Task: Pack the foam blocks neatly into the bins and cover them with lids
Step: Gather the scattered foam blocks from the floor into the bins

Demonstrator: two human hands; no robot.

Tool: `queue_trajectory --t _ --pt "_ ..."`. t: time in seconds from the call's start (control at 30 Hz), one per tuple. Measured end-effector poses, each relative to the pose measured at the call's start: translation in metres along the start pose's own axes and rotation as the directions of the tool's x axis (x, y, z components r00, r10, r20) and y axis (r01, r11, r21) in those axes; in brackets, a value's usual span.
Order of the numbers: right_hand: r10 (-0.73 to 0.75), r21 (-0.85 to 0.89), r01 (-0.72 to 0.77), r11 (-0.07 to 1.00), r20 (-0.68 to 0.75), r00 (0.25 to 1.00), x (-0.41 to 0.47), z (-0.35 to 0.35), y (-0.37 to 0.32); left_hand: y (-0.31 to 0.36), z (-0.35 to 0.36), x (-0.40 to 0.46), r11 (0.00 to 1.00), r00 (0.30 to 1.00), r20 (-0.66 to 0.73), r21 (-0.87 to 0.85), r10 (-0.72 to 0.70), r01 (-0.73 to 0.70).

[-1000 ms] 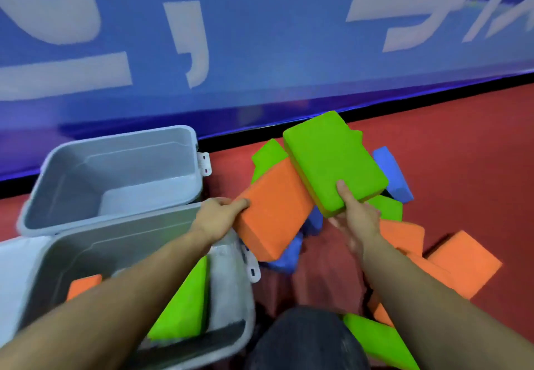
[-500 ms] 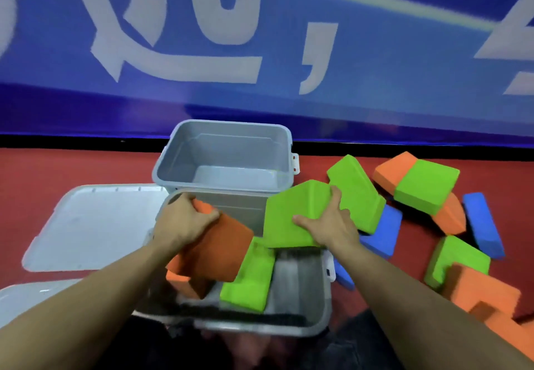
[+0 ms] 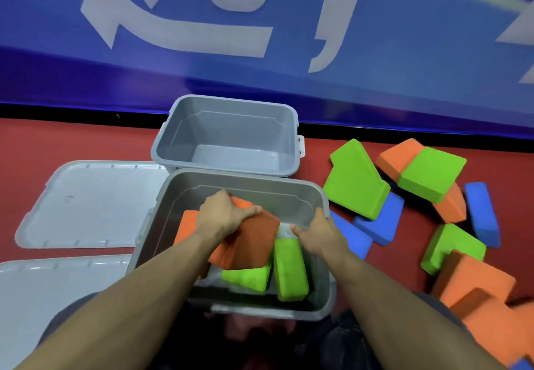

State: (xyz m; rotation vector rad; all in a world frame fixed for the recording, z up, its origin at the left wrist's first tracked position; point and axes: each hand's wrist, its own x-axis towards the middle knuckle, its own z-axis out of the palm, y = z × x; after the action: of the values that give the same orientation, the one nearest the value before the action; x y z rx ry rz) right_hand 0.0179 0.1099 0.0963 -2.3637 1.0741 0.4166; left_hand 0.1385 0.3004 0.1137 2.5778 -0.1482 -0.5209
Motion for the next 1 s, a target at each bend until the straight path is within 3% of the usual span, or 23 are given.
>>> queue_trajectory --t 0.23,0.33,0.43,0.5,0.57,0.67,0.83,1.0 --pt "-0.062 0.035 0.062 0.997 -0.009 0.998 -0.007 -0.005 0.002 0.007 0.022 0.009 0.995 0.993 0.075 -0.025 -0.09 0.093" --pt "-0.071 0.0 0.071 0.997 0.019 0.997 -0.007 -0.006 0.006 0.0 0.023 0.007 0.987 0.971 0.179 0.065 -0.158 0.148" --pt "-0.085 -0.003 0.085 0.996 0.044 0.995 -0.006 -0.004 0.008 -0.016 0.028 0.01 0.962 0.892 0.382 0.217 -0.242 0.167" --pt "-0.09 -0.006 0.09 0.996 0.057 0.994 -0.005 -0.003 0.008 -0.029 0.036 0.013 0.94 0.9 0.353 0.311 -0.254 0.143" --pt "-0.1 -0.017 0.102 0.995 0.064 0.993 -0.003 -0.003 0.008 -0.03 0.034 0.009 0.931 0.941 0.285 0.357 -0.182 0.072" --pt "-0.124 -0.018 0.125 0.992 0.066 0.99 -0.003 -0.004 0.008 -0.015 0.028 0.003 0.956 0.968 0.252 0.278 0.015 -0.087" --pt "-0.161 0.046 0.16 0.986 0.014 0.987 0.002 -0.008 0.021 0.013 0.032 -0.007 0.941 0.932 0.25 0.144 0.264 -0.305" --pt "-0.16 0.081 0.16 0.984 -0.01 0.987 0.023 -0.036 0.05 0.04 0.047 -0.001 0.896 0.884 0.241 0.098 0.402 -0.434"
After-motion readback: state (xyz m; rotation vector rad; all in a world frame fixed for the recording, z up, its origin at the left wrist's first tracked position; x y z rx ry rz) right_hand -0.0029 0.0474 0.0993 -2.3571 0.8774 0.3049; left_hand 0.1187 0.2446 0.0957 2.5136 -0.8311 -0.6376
